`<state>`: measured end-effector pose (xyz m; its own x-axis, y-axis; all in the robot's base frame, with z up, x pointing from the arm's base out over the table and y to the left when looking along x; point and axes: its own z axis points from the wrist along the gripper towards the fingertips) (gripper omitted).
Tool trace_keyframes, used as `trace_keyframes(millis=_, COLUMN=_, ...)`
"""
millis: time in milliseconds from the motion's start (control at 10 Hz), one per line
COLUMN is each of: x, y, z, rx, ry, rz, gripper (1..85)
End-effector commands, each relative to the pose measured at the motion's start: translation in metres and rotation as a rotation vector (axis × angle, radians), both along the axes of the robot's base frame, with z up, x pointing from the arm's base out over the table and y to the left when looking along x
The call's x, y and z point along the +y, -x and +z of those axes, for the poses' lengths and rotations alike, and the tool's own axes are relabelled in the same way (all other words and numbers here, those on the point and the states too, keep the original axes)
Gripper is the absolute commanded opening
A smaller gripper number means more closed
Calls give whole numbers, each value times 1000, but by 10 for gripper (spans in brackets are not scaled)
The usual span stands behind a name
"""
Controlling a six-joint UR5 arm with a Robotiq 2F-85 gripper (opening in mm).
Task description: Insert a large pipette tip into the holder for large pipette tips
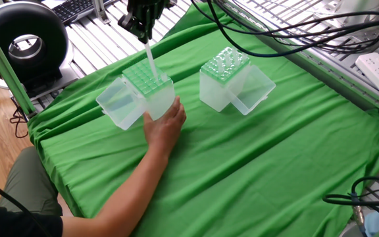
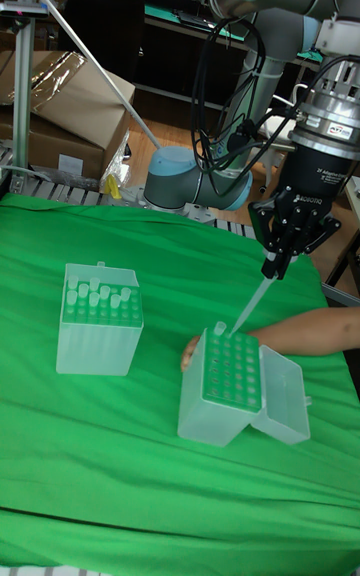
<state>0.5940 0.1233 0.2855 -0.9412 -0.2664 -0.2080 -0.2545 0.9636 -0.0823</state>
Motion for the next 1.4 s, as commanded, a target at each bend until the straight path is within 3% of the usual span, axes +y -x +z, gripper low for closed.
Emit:
trace_keyframes(millis=0, x=2, y=1, z=2, rx=1, ry=-11, rz=-2, gripper=10)
trace_keyframes(millis=600, x=-1, y=4, z=4, rx=3, ry=0, rz=4, gripper=10)
trace_keyframes(millis=1300, x=4, y=0, z=-1, rx=-14, ry=-23, rz=-5, gripper=10)
